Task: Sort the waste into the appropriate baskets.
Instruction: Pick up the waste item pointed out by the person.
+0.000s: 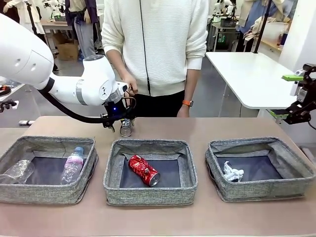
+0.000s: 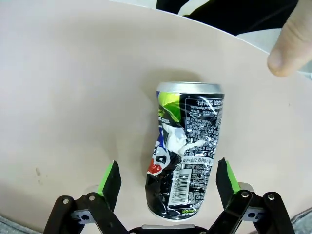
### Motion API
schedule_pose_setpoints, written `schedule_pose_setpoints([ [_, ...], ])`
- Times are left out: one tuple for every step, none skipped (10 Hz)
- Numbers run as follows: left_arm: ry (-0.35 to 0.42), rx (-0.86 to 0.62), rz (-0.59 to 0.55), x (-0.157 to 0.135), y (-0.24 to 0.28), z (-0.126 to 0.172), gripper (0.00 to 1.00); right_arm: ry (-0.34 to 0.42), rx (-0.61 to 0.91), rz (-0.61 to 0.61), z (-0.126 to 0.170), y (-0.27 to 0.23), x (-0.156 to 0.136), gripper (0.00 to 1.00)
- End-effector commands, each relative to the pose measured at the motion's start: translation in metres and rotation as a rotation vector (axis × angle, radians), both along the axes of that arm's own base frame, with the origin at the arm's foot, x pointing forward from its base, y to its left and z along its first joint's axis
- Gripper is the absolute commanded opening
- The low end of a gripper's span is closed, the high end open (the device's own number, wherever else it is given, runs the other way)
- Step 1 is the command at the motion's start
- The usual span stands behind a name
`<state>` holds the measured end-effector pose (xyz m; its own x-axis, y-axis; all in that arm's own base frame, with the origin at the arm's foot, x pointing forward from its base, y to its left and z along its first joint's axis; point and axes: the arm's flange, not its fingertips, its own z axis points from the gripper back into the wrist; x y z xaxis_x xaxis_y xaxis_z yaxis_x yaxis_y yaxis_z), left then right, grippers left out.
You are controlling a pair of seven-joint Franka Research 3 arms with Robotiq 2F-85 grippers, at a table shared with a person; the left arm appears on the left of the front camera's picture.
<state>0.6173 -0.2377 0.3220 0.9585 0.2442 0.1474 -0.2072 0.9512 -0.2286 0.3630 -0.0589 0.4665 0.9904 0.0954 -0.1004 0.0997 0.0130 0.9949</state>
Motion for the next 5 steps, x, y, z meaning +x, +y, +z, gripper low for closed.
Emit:
schedule_pose_setpoints([
  [-0.011, -0.028, -0.021, 0.0047, 0.0000, 0.0008, 1.00, -0.008, -0.002, -0.006, 0.0015, 0.0020, -0.0010, 1.00],
  [-0.007, -0.025, -0.011, 0.0056, 0.0001, 0.0005, 0.60, -0.008, -0.002, -0.006, 0.0015, 0.0020, -0.0010, 1.00],
  [-0.004, -0.022, -0.010, 0.0056, -0.0018, 0.0003, 0.40, -0.008, -0.002, -0.006, 0.0015, 0.0020, -0.0010, 1.00],
  [-0.005, -0.020, -0.013, 0.0055, -0.0018, 0.0006, 0.00, -0.008, -0.002, -0.006, 0.0015, 0.0020, -0.0010, 1.00],
  [-0.007, -0.021, -0.016, 0.0057, -0.0018, 0.0007, 0.00, -0.008, -0.002, -0.006, 0.0015, 0.0020, -0.0010, 1.00],
])
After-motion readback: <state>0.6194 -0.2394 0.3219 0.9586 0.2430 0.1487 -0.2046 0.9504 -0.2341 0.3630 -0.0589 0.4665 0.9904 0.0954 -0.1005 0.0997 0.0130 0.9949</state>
